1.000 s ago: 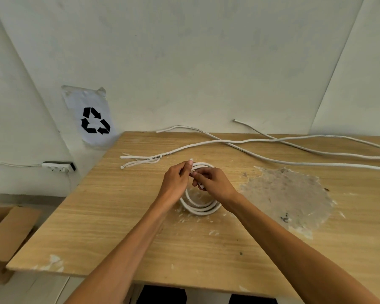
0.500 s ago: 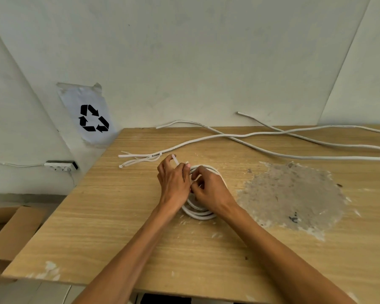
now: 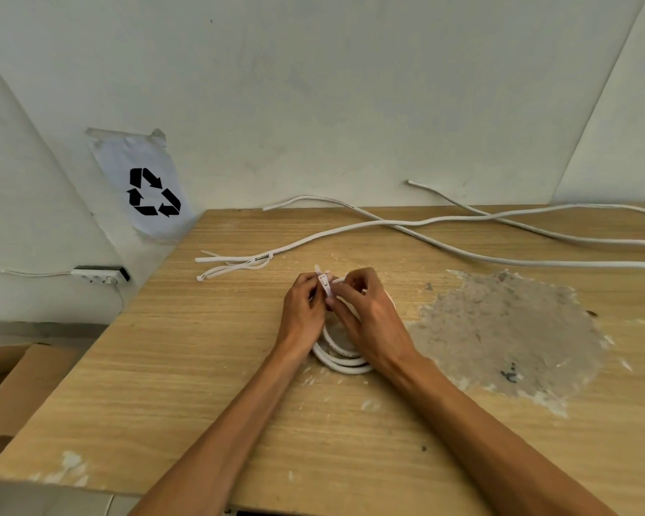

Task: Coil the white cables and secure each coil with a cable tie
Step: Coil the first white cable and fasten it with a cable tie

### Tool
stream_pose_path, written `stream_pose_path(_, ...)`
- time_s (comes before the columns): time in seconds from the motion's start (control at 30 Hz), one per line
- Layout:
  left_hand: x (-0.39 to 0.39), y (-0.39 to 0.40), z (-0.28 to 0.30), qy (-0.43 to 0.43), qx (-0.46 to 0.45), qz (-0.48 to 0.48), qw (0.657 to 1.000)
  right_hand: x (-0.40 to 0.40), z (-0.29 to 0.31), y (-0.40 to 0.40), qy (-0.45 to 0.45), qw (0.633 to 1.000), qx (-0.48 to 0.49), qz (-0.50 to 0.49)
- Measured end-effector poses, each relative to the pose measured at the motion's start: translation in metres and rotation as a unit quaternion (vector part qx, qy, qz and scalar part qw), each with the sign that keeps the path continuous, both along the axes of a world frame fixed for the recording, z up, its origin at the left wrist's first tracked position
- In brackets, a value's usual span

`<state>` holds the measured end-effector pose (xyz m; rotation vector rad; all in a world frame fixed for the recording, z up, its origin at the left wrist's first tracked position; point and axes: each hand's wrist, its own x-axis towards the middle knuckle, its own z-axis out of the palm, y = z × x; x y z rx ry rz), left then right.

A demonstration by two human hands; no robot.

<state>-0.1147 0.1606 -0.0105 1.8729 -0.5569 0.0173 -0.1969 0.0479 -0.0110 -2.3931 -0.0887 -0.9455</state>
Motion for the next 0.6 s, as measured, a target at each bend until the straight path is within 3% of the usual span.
stream_pose_path(0.13, -0.002, 0.001, 0.005, 0.045, -0.017, -0.025, 0.999, 0.008, -0.001, 0.000, 0.010, 0.997, -0.052, -0.063)
stream_pose_path(0.27, 0.001, 0.000, 0.004, 0.033, 0.003, -0.016, 0.999, 0.012, 0.002, -0.002, 0.083, 0.996, -0.015, 0.000)
stream_pose_path(0.6, -0.007, -0.005, 0.008, 0.020, 0.024, 0.047, 0.998, 0.018, -0.002, -0.005, 0.061, 0.998, -0.014, 0.007)
